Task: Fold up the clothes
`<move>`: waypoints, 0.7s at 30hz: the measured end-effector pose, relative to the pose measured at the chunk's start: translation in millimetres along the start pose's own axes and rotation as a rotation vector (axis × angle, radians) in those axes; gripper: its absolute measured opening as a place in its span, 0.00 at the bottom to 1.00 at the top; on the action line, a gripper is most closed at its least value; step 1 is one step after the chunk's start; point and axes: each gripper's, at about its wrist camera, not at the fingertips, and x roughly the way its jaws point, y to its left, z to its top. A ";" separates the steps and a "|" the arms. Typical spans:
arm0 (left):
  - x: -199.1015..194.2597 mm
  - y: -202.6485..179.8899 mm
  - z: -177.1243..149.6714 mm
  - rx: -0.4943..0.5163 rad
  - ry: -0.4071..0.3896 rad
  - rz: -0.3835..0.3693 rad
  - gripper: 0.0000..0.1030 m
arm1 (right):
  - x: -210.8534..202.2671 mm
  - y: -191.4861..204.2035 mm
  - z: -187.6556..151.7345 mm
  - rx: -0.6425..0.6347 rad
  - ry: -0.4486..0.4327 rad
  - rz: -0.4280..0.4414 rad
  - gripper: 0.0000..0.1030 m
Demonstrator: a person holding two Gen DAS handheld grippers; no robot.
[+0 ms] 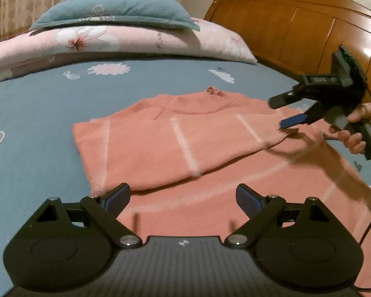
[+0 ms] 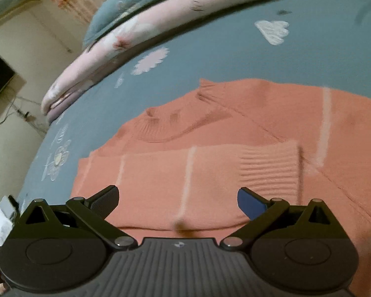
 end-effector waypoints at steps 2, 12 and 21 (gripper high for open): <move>-2.5 -4.8 1.1 0.010 -0.011 -0.021 0.89 | 8.2 5.6 -1.5 -0.026 0.020 -0.003 1.00; -2.6 -17.7 5.5 0.042 -0.021 -0.057 0.90 | 24.6 2.4 -14.3 -0.089 0.022 -0.050 1.00; -8.0 -23.7 8.4 0.054 -0.044 -0.078 0.90 | -7.8 -6.7 -12.2 -0.072 -0.009 -0.133 1.00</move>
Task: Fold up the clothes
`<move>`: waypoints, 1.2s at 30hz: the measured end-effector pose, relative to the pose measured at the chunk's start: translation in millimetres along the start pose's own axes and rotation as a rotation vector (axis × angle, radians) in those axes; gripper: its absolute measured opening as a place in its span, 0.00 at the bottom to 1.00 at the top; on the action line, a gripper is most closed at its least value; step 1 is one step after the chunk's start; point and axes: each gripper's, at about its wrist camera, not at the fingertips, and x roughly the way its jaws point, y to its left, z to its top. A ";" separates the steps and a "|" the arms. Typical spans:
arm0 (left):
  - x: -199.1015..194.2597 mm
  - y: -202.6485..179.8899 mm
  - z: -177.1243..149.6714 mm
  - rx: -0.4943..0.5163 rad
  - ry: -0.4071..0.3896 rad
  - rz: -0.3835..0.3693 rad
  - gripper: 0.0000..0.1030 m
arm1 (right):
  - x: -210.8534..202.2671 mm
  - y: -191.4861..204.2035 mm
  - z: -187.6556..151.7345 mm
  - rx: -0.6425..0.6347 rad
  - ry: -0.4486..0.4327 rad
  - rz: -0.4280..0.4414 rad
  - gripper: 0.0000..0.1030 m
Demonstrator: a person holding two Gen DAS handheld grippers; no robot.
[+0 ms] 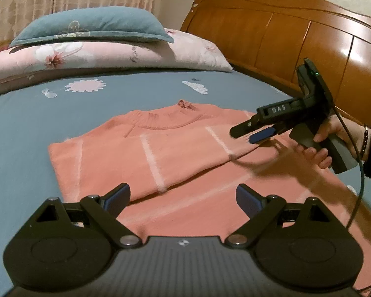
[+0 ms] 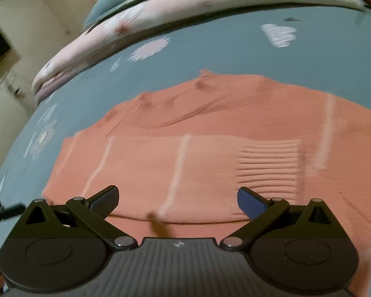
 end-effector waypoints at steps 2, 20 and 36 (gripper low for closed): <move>0.2 -3.5 1.4 0.010 0.000 0.000 0.90 | -14.9 -6.8 -0.7 0.026 -0.010 -0.047 1.00; -18.5 -39.6 21.2 0.072 -0.084 -0.023 0.94 | -120.0 -15.3 -85.4 0.060 -0.022 -0.035 1.00; 25.7 -49.5 8.9 0.127 0.050 0.011 0.94 | -107.5 -60.9 -126.1 0.070 -0.116 -0.036 1.00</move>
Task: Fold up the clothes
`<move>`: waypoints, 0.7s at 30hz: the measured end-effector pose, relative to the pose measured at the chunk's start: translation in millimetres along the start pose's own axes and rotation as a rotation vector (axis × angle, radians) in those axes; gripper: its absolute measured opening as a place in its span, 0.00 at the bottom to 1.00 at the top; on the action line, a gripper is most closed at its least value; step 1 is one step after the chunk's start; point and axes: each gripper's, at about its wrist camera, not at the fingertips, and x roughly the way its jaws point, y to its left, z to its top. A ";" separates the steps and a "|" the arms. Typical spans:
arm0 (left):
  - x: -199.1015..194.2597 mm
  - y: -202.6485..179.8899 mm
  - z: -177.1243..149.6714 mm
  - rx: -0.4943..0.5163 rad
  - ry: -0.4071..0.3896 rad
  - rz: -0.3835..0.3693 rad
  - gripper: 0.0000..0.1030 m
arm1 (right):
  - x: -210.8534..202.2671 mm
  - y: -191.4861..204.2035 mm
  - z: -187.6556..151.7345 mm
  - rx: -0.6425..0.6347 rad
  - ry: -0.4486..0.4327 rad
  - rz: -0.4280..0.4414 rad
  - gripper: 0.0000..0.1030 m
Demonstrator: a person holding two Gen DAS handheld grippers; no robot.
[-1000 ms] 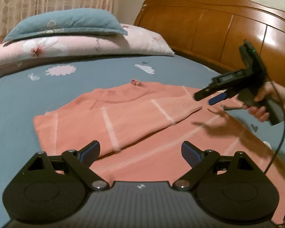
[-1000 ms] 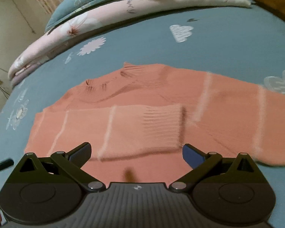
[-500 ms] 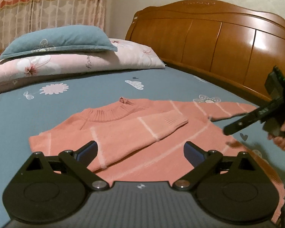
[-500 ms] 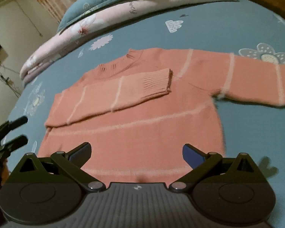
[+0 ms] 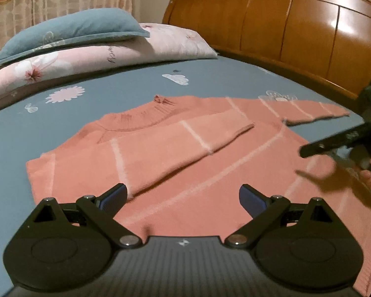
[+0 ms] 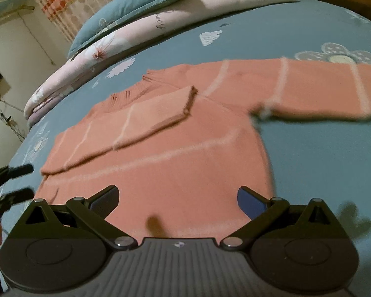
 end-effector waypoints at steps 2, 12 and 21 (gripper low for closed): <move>0.4 -3.6 -0.5 0.009 0.002 -0.006 0.94 | -10.2 2.8 -11.5 -0.022 0.014 -0.023 1.00; -18.0 -7.5 3.4 0.020 -0.049 -0.019 0.94 | -14.5 72.2 -33.1 -0.295 0.010 -0.188 1.00; -30.1 -0.9 6.9 -0.001 -0.087 -0.004 0.94 | 41.7 104.0 -38.3 -0.422 0.076 -0.229 1.00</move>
